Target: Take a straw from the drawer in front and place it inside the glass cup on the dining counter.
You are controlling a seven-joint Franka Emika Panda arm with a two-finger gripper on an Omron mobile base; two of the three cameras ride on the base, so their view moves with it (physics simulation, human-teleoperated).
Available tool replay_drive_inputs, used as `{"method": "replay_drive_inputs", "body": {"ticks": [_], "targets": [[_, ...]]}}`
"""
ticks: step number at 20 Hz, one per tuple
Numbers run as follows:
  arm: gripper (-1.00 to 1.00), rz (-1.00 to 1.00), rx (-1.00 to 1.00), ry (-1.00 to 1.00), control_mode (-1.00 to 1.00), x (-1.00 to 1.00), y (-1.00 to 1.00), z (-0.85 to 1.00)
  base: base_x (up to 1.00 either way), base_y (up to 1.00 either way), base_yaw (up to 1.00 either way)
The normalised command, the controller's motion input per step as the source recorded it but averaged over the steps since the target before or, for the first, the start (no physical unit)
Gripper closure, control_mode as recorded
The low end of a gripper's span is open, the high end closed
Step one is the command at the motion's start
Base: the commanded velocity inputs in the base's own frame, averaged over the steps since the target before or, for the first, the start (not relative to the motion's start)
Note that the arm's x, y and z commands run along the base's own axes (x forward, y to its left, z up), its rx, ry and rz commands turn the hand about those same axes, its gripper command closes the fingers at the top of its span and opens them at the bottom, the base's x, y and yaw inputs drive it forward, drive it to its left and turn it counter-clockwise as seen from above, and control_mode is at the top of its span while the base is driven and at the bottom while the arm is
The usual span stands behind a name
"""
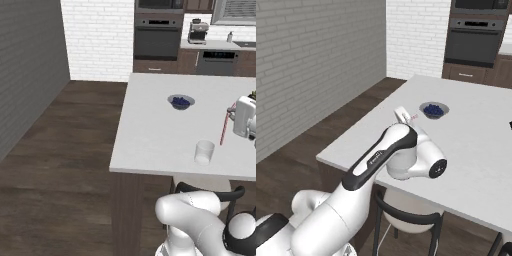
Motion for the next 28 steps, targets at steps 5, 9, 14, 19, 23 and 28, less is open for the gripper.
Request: {"method": "replay_drive_inputs", "body": {"ticks": [5,9,14,19,23,28], "targets": [[1.0,0.0,0.09,0.02,-1.0,0.2,0.03,-0.1,0.0,0.0,0.0],[1.0,0.0,0.07,0.01,-1.0,0.52,0.01,-0.17,0.0,0.0,0.0],[1.0,0.0,0.01,0.0,-1.0,0.31,0.0,-0.3,0.0,0.0,0.0],[1.0,0.0,0.0,0.0,-1.0,0.08,-0.07,-0.32,0.0,0.0,0.0],[1.0,0.0,0.0,0.0,-1.0,0.27,-0.08,-0.18,0.0,0.0,0.0],[1.0,0.0,0.0,0.0,-1.0,0.49,-0.12,-0.07,0.0,0.0,0.0]]}}
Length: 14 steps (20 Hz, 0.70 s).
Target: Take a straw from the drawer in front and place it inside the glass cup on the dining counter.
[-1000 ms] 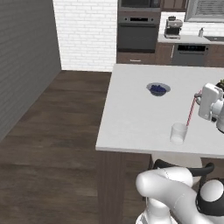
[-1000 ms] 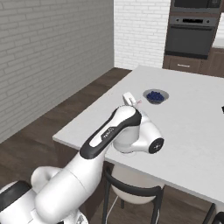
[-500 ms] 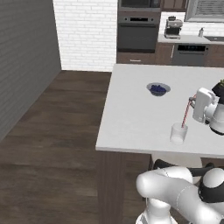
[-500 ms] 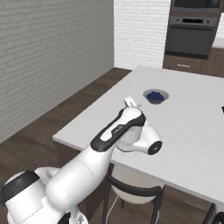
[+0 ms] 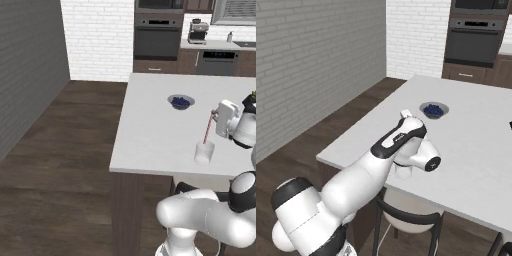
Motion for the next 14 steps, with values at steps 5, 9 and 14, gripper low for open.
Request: {"method": "replay_drive_inputs", "body": {"ticks": [5,9,14], "targets": [[1.0,0.0,0.0,-0.02,-1.0,0.34,-0.27,-0.19,0.0,0.0,0.0],[1.0,0.0,0.0,-0.02,-1.0,0.14,-0.36,-0.23,0.0,0.0,0.0],[1.0,0.0,0.0,-0.02,-1.0,0.11,-0.29,-0.24,0.0,0.0,0.0]]}}
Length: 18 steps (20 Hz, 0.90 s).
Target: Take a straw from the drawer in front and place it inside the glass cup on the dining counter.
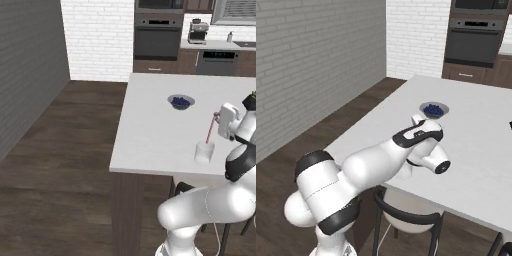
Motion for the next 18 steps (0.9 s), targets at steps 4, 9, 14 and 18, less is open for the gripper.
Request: {"method": "replay_drive_inputs", "body": {"ticks": [4,9,14,18], "targets": [[1.0,0.0,0.0,0.0,-1.0,0.11,-0.09,-0.23,0.0,0.0,0.0],[1.0,0.0,0.0,0.0,-1.0,0.06,0.0,-0.27,0.0,0.0,0.0],[1.0,0.0,0.0,0.0,-1.0,0.01,0.04,-0.31,0.0,0.0,0.0],[1.0,0.0,0.0,0.0,-1.0,-0.13,0.01,-0.25,0.0,0.0,0.0]]}}
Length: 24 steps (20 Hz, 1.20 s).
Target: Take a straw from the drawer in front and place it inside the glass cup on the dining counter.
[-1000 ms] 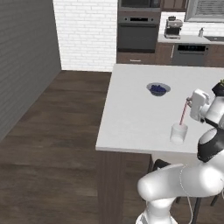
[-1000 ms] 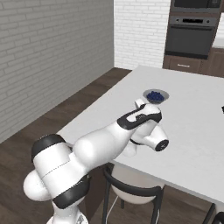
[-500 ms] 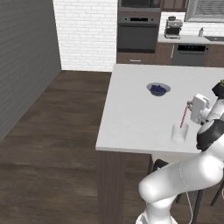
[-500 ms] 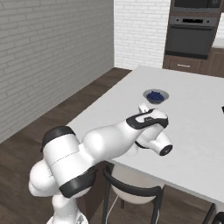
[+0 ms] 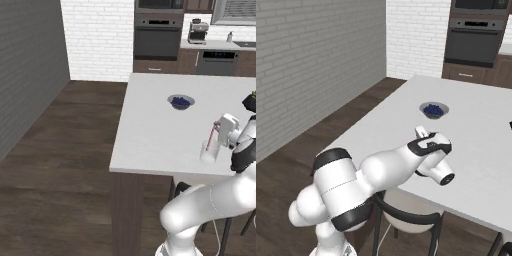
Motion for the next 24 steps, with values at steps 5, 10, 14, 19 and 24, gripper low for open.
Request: {"method": "replay_drive_inputs", "body": {"ticks": [5,10,14,19,24], "targets": [[-1.0,0.0,-0.03,-0.01,-1.0,-0.18,0.0,-0.13,0.0,0.0,0.0],[-1.0,0.0,-0.05,-0.03,-1.0,-0.15,0.0,-0.02,0.0,0.0,0.0],[-1.0,0.0,-0.07,-0.04,-1.0,-0.05,0.03,0.0,0.0,0.0,0.0],[-1.0,-0.07,-0.18,0.0,-1.0,0.0,0.02,0.08,0.0,0.0,0.0],[-1.0,-0.12,-0.24,0.02,-1.0,-0.02,0.01,0.46,0.0,0.0,0.0]]}}
